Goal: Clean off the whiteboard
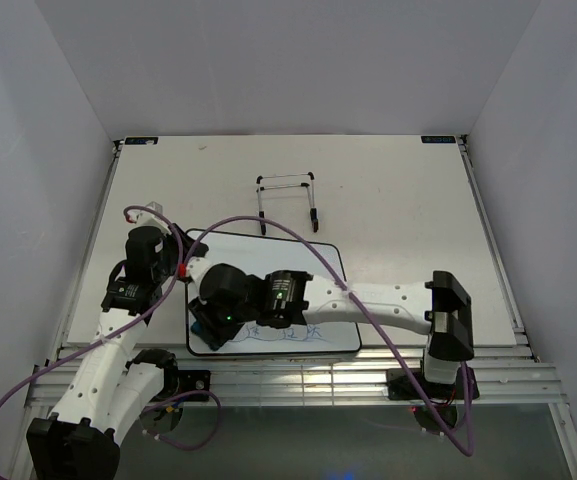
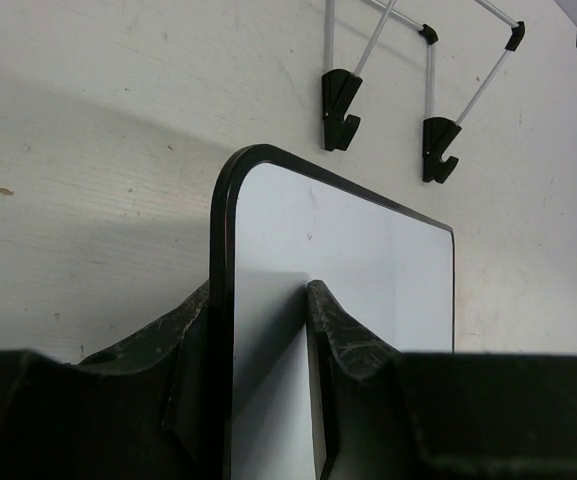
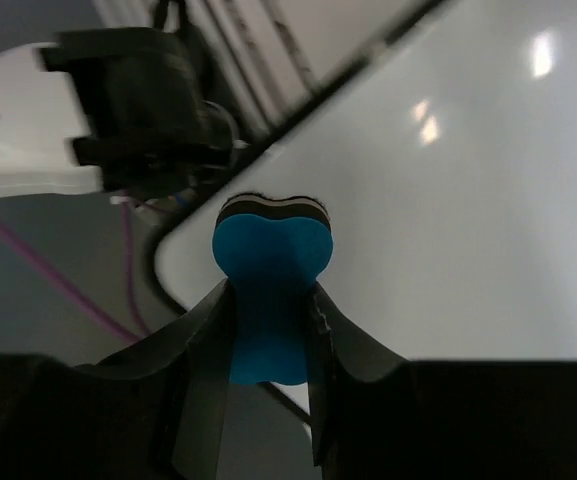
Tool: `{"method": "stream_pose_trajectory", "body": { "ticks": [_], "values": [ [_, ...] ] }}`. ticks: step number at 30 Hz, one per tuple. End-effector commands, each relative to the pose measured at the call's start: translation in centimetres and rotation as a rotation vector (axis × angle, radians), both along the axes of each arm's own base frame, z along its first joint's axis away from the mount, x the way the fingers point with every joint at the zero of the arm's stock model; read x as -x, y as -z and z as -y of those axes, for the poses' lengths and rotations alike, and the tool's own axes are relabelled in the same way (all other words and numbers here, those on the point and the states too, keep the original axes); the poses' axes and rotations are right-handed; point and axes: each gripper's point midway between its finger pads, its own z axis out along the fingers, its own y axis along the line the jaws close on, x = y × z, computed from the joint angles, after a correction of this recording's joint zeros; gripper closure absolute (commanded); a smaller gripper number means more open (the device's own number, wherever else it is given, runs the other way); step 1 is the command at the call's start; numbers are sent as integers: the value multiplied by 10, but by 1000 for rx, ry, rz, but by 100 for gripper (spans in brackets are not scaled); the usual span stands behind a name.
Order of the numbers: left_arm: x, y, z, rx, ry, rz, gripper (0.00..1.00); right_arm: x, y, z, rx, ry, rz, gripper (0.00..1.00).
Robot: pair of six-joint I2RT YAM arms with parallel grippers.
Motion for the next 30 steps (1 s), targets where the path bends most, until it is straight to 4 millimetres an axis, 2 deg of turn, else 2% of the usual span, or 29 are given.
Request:
{"method": "stream_pose_trajectory", "body": {
  "ticks": [1, 4, 5, 6, 7, 8, 9, 10, 12, 13, 15, 16, 18, 19, 20, 22, 23, 25, 26, 27, 29, 30],
  "values": [
    [-13, -21, -16, -108, -38, 99, 100, 58, 10, -30, 1, -166, -67, 92],
    [-13, -22, -16, -109, -41, 103, 100, 53, 21, -21, 58, -135, -46, 92],
    [-13, -21, -16, -109, -40, 100, 100, 39, 30, -11, 103, -78, 1, 92],
    [-13, -22, -16, -109, -41, 102, 100, 33, 47, 5, 160, -40, -1, 92],
    [-13, -22, -16, -110, -42, 102, 100, 28, 45, 18, 167, -12, 2, 92],
    [-13, -21, -17, -111, -43, 99, 100, 21, 53, 32, 193, 23, 7, 92],
    [-13, -21, -16, -110, -42, 99, 100, 12, 61, 48, 219, 67, 0, 92],
    [-13, -21, -16, -110, -42, 99, 100, 10, 81, 83, 280, 121, -23, 92],
    [-13, -22, -16, -110, -42, 100, 100, -2, 101, 122, 337, 216, -31, 92],
    [-13, -22, -16, -109, -43, 100, 100, 1, 121, 161, 392, 272, -56, 92],
    [-13, -23, -17, -109, -44, 103, 100, -2, 139, 199, 438, 348, -81, 92],
    [-13, -23, -17, -109, -44, 103, 100, 3, 152, 229, 472, 376, -96, 92],
    [-13, -23, -17, -109, -44, 105, 100, 3, 160, 252, 485, 450, -121, 92],
    [-13, -23, -17, -109, -44, 103, 100, 4, 156, 258, 463, 468, -125, 92],
    [-13, -23, -16, -107, -43, 101, 100, 4, 156, 260, 457, 476, -127, 92],
    [-13, -23, -16, -105, -41, 103, 100, 1, 144, 249, 410, 464, -124, 92],
    [-13, -22, -15, -104, -40, 96, 100, -2, 128, 231, 364, 427, -114, 92],
    [-13, -22, -15, -104, -40, 98, 100, -5, 116, 207, 338, 379, -97, 92],
    [-13, -22, -15, -104, -40, 99, 100, -10, 90, 178, 257, 347, -87, 92],
    [-13, -21, -15, -104, -38, 96, 100, -9, 90, 162, 264, 292, -68, 92],
    [-13, -22, -16, -105, -41, 98, 100, -5, 69, 123, 195, 206, -58, 92],
    [-13, -21, -15, -104, -40, 96, 100, -2, 51, 89, 150, 148, -33, 92]
  ]
}}
